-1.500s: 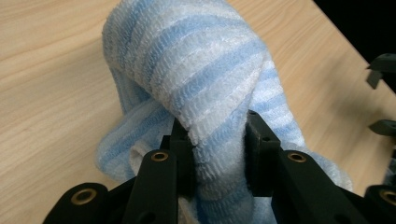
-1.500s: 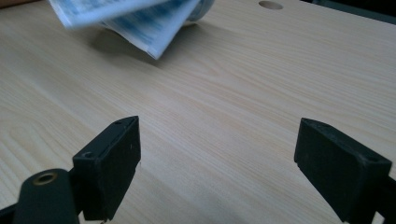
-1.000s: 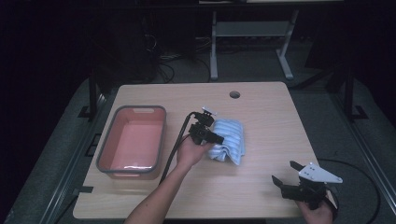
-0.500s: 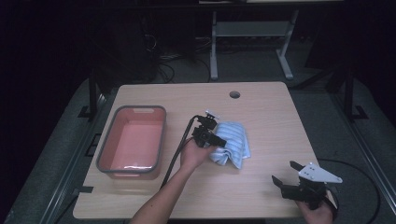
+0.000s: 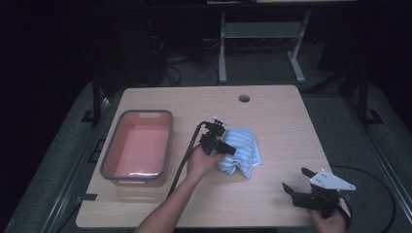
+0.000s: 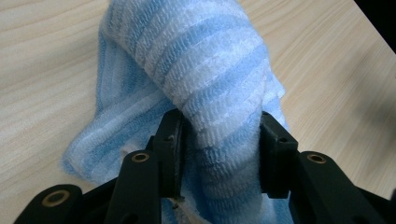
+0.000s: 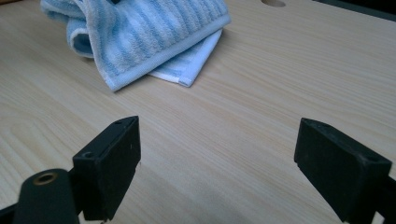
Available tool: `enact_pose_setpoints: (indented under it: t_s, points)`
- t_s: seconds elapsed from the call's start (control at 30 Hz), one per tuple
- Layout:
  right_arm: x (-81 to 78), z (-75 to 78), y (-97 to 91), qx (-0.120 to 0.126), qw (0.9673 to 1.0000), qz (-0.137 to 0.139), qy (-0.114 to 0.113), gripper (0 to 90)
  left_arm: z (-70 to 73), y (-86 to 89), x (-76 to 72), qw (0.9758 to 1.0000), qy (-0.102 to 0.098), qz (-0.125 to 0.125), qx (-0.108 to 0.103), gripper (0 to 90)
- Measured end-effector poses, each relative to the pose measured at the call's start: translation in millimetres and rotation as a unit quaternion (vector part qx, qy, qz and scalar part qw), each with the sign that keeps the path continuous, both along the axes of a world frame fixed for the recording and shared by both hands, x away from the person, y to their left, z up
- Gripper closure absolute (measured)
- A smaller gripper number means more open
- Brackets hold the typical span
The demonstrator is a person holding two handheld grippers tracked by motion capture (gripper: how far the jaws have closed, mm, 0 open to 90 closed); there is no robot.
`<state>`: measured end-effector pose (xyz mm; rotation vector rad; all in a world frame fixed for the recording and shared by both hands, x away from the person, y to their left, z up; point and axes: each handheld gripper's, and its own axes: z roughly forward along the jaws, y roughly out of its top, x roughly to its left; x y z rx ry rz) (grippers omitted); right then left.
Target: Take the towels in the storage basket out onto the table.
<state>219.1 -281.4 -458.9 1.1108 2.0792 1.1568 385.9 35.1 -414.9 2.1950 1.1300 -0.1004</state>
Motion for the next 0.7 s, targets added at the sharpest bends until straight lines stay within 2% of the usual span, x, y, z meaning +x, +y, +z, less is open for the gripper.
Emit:
enact_pose_setpoints:
  t_s: [0.3, 0.43, 0.7]
  points:
    - [0.3, 0.3, -0.2, -0.001, 1.0, -0.001, -0.002, 14.1, 4.1, 2.6, -1.1, 0.9998, 0.0, 0.006, -0.017, 46.1]
    - [-0.1, 0.5, -0.5, -0.001, 1.0, -0.002, -0.001, 14.1, 8.8, 5.9, -3.0, 0.9999, -0.009, 0.001, -0.013, 40.4]
    - [0.5, 0.3, -1.0, -0.002, 1.0, -0.003, 0.0, 14.2, 16.4, 12.8, -8.3, 0.9995, -0.02, 0.008, -0.024, 34.2]
